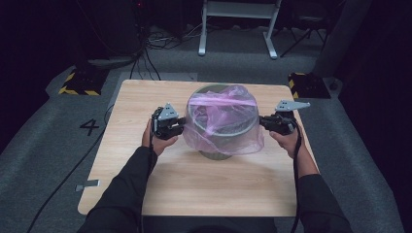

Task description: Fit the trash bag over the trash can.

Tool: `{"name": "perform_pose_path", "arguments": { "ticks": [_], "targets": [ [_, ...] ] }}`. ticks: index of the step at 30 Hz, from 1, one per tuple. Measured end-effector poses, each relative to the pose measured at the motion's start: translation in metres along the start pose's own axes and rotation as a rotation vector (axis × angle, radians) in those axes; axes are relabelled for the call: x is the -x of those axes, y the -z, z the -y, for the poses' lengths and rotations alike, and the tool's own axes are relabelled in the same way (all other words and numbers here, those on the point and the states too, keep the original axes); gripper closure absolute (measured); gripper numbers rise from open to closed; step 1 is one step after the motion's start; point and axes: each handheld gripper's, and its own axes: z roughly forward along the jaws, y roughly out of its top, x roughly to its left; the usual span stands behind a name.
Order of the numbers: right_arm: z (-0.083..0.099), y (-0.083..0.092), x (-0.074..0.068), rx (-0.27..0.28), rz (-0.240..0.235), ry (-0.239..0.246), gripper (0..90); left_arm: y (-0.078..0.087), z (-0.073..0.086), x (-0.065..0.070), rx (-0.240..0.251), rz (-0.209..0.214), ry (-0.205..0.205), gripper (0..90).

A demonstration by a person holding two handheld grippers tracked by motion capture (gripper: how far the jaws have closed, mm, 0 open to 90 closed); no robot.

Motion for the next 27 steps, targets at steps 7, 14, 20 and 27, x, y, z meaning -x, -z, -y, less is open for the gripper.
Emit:
{"name": "perform_pose_path", "arguments": {
  "ticks": [7, 14, 20, 27],
  "targets": [
    [-0.011, 0.019, -0.007, 0.021, 0.124, 0.047, 80.5, 0.031, -0.008, -0.015, 0.063, -0.07, 0.053, 36.1],
    [-0.022, 0.039, -0.013, 0.065, 0.142, 0.079, 62.6, 0.06, -0.015, -0.02, 0.139, -0.066, 0.062, 26.3],
    [-0.035, 0.049, -0.019, 0.113, 0.12, 0.1, 43.3, 0.061, -0.029, -0.015, 0.135, -0.07, 0.012, 25.6],
    [-0.057, 0.038, -0.012, 0.079, 0.113, 0.1, 40.7, 0.044, -0.045, -0.025, 0.088, -0.078, -0.018, 36.9]
  ]
}}
